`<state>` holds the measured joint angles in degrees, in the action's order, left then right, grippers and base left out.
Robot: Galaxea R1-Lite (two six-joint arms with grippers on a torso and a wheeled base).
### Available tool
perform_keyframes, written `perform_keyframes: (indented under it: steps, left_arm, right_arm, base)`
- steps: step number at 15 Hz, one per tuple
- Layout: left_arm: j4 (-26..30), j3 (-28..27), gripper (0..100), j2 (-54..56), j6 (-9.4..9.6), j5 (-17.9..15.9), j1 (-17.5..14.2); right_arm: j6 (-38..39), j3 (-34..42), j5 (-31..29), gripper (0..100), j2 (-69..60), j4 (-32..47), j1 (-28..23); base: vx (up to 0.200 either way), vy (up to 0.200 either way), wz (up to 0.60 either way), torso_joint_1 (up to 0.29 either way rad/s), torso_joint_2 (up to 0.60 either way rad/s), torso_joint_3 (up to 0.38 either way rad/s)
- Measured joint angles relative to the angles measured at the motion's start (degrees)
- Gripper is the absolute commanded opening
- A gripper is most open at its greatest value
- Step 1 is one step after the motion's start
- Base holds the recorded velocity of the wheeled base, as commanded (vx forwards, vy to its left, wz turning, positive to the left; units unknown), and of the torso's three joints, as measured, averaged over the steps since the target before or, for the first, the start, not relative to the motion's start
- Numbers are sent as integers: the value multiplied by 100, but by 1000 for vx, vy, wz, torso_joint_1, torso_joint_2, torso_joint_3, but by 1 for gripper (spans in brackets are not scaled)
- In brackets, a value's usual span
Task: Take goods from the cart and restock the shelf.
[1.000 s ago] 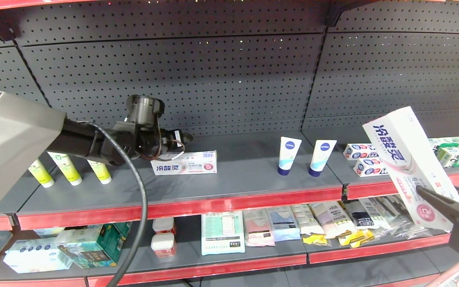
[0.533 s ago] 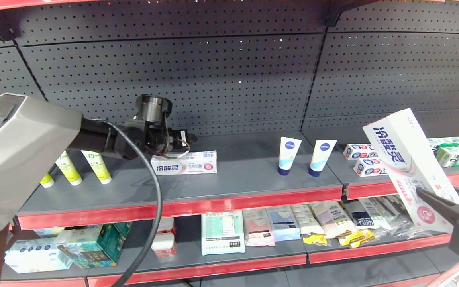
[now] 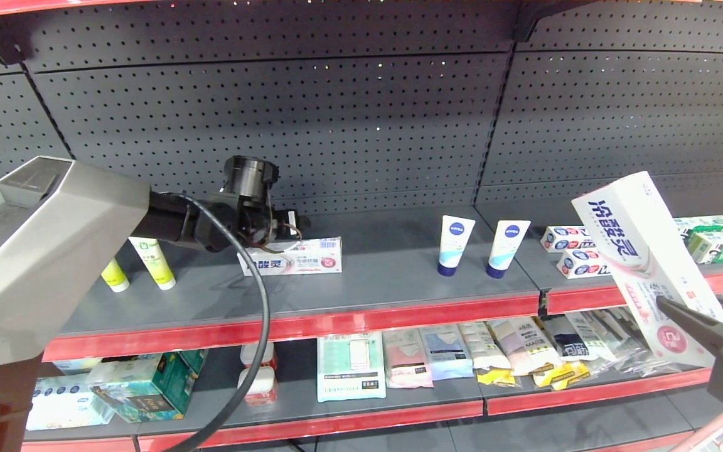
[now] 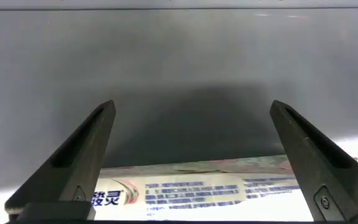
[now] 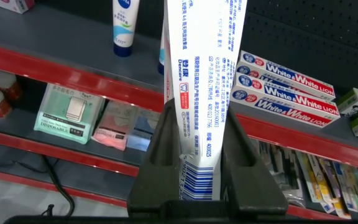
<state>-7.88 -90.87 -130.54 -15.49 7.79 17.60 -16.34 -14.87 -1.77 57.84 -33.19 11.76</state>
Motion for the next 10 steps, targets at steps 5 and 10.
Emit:
perform_keyframes:
  steps: [5,10]
  left_arm:
    - [145,-284,100,-243,0,230,30]
    - [336,-436,100,-339,-29,233,133]
  right_arm:
    - [0,2,0,0,0,0,0]
    - [0,137,2,0,-40,0,0]
  base:
    - [0,0,0,0,0,0]
    - [0,0,0,0,0,0]
